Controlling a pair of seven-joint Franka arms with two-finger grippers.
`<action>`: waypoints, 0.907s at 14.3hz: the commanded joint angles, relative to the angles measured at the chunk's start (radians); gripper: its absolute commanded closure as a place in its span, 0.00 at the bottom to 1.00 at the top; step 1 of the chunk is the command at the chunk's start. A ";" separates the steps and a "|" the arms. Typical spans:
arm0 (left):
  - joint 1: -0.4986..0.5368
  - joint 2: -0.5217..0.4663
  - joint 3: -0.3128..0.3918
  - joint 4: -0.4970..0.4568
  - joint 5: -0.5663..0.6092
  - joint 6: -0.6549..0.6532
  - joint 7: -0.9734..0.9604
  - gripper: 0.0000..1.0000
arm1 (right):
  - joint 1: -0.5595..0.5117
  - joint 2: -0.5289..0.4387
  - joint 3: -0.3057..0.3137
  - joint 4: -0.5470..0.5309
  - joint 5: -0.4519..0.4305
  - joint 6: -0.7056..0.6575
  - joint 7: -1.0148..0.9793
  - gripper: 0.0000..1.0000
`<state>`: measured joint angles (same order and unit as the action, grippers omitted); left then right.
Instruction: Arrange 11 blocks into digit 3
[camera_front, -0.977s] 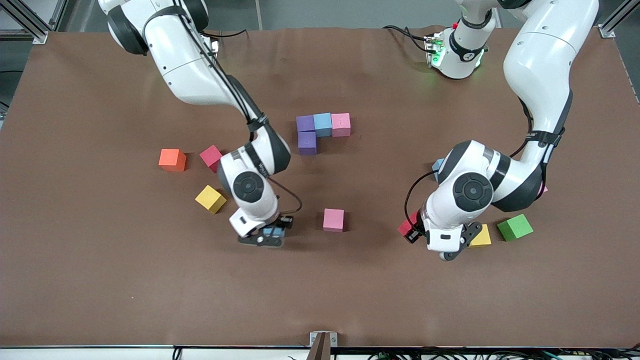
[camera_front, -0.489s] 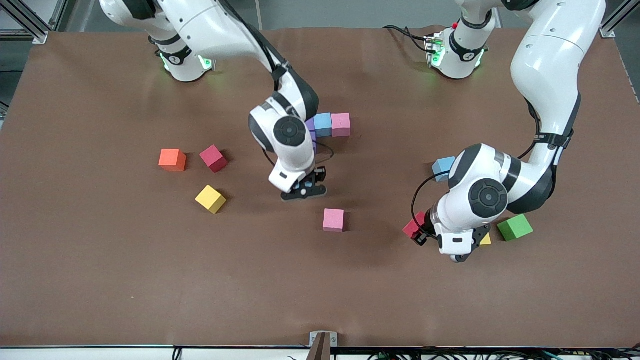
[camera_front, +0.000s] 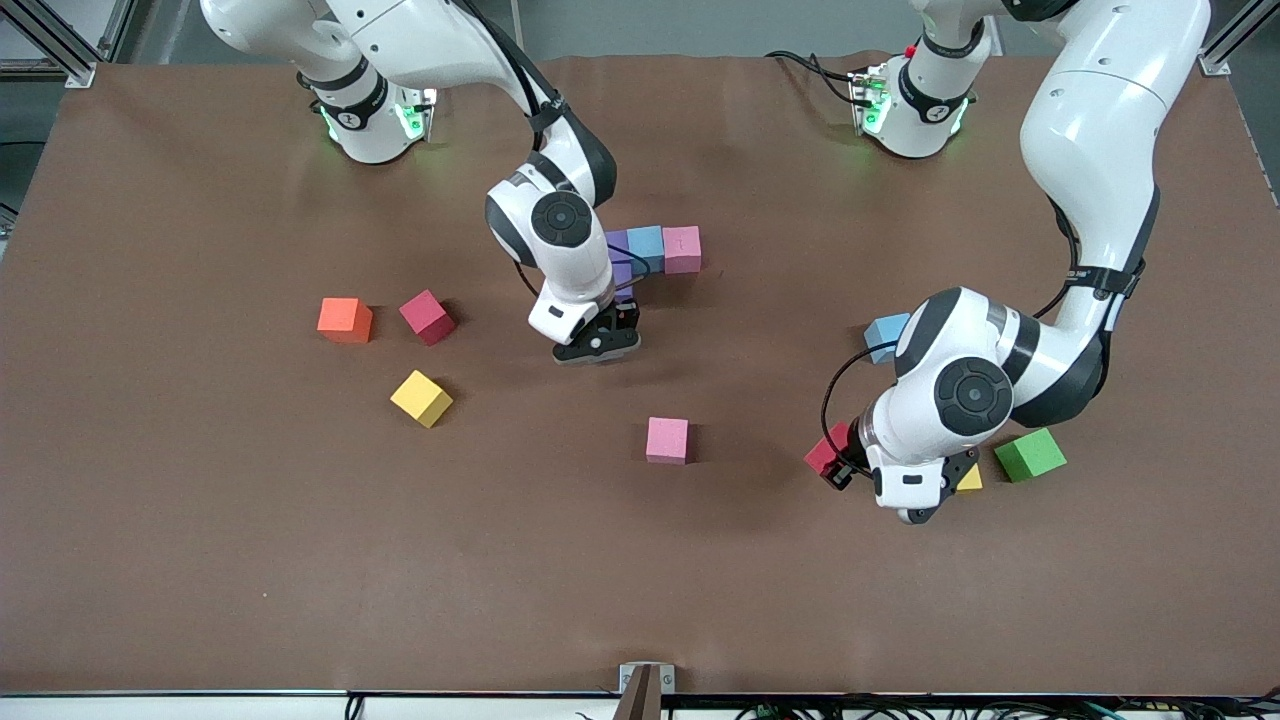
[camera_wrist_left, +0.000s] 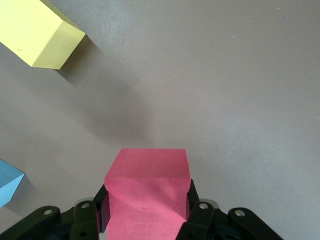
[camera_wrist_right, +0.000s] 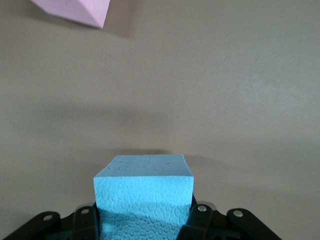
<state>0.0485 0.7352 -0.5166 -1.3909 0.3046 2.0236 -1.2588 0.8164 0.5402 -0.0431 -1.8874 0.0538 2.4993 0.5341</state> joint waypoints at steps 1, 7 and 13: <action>0.001 -0.007 0.000 -0.004 -0.004 -0.013 0.039 0.53 | 0.018 -0.039 -0.004 -0.058 -0.005 0.047 0.036 0.98; 0.001 -0.007 0.000 -0.004 -0.002 -0.013 0.048 0.53 | 0.053 -0.032 -0.006 -0.065 -0.005 0.049 0.089 0.98; 0.004 -0.020 -0.005 0.000 -0.012 -0.014 0.065 0.54 | 0.058 -0.019 -0.008 -0.068 -0.006 0.050 0.103 0.98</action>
<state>0.0501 0.7337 -0.5179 -1.3860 0.3046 2.0236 -1.2108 0.8631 0.5398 -0.0440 -1.9283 0.0538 2.5380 0.6117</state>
